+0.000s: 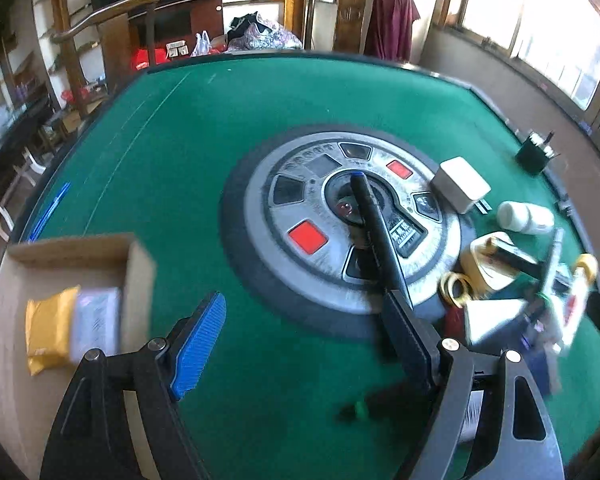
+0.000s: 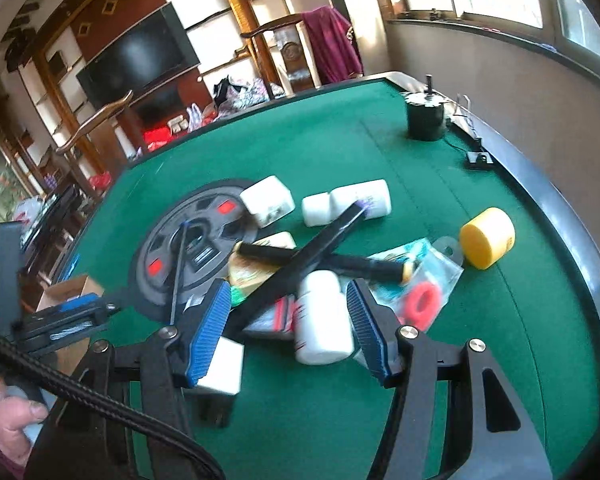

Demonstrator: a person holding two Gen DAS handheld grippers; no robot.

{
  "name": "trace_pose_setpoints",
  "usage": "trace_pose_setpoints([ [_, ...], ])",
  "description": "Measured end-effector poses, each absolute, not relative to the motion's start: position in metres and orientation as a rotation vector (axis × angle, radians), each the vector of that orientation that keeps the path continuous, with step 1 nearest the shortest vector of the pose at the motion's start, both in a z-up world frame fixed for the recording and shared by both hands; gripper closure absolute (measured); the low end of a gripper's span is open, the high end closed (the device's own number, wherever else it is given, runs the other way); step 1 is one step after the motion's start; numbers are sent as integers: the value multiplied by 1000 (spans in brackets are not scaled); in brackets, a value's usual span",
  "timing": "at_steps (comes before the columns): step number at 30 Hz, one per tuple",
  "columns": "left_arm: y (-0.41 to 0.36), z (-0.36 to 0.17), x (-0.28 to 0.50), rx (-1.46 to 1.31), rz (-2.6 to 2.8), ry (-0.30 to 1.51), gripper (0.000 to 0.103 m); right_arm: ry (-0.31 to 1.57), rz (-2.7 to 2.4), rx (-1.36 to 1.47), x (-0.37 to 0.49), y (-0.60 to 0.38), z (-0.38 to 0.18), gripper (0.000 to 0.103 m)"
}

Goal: Organize objects
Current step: 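Move the right gripper back to the pile and grasp a black marker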

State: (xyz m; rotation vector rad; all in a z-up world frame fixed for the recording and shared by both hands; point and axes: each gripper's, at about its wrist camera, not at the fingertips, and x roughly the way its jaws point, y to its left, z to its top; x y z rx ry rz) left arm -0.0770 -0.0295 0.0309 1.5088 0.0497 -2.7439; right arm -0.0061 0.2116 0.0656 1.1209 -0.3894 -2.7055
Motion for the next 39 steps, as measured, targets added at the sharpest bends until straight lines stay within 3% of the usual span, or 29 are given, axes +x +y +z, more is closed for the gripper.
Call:
trace_pose_setpoints([
  [7,-6,13,-117,1485,-2741,-9,28,-416,-2681,1098,-15,222,57,44],
  [11,1,2,-117,1498,-2798,10,52,-474,-2672,1081,-12,230,59,44],
  [14,10,3,-111,1466,-2834,-83,88,-483,-2675,1069,-11,231,59,44],
  [15,12,4,-109,1469,-2841,-104,91,-476,-2675,1074,-12,230,58,44],
  [20,6,16,-93,1458,-2892,-25,91,-422,-2683,1102,-13,228,54,44],
  [26,-29,71,-36,1288,-3022,170,91,-425,-2635,1137,-15,224,45,44],
  [33,-81,118,53,1097,-3112,360,91,-236,-2652,1150,2,196,55,44],
  [39,-114,121,91,1040,-3122,469,91,-294,-2430,1276,-2,158,70,44],
])
